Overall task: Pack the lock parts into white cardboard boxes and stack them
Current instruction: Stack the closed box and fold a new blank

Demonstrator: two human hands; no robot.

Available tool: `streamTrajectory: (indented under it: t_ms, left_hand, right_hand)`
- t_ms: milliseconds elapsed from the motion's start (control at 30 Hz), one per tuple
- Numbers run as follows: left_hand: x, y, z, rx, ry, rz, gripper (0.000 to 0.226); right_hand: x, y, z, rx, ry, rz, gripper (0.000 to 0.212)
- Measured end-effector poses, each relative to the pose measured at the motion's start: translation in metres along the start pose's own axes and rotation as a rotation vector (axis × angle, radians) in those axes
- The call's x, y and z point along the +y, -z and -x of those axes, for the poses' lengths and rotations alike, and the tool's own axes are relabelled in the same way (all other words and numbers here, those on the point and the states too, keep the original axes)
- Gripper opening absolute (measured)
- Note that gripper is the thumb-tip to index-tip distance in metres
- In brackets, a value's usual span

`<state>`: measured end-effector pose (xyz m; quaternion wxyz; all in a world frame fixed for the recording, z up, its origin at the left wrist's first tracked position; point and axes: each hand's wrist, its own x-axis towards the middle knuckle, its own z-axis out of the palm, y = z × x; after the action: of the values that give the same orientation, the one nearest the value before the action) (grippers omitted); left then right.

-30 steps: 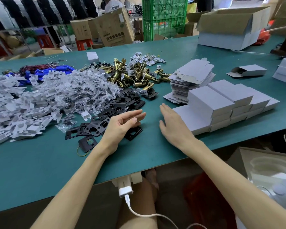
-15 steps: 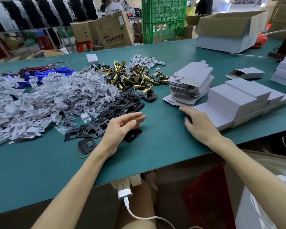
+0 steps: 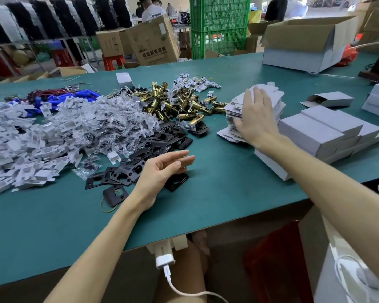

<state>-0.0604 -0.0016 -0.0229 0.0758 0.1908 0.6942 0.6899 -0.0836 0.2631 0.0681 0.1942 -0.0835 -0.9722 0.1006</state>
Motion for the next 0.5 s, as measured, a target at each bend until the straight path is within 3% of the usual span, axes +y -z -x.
streamTrajectory:
  t_ms: [67, 167, 367, 500]
  left_hand:
    - [0.0, 0.0, 0.0, 0.003, 0.007, 0.008, 0.032]
    - [0.0, 0.0, 0.001, 0.003, 0.009, 0.01, 0.032]
    - [0.0, 0.0, 0.0, -0.013, 0.004, -0.003, 0.032]
    - [0.0, -0.001, 0.0, 0.007, 0.015, -0.001, 0.031]
  right_hand:
    - [0.002, 0.001, -0.012, -0.11, -0.073, 0.097, 0.065]
    - [0.009, 0.001, -0.008, -0.053, -0.032, 0.168, 0.036]
    - [0.022, -0.002, 0.018, 0.116, 0.078, 0.08, 0.035]
    - [-0.001, 0.005, 0.044, 0.369, 0.427, -0.192, 0.034]
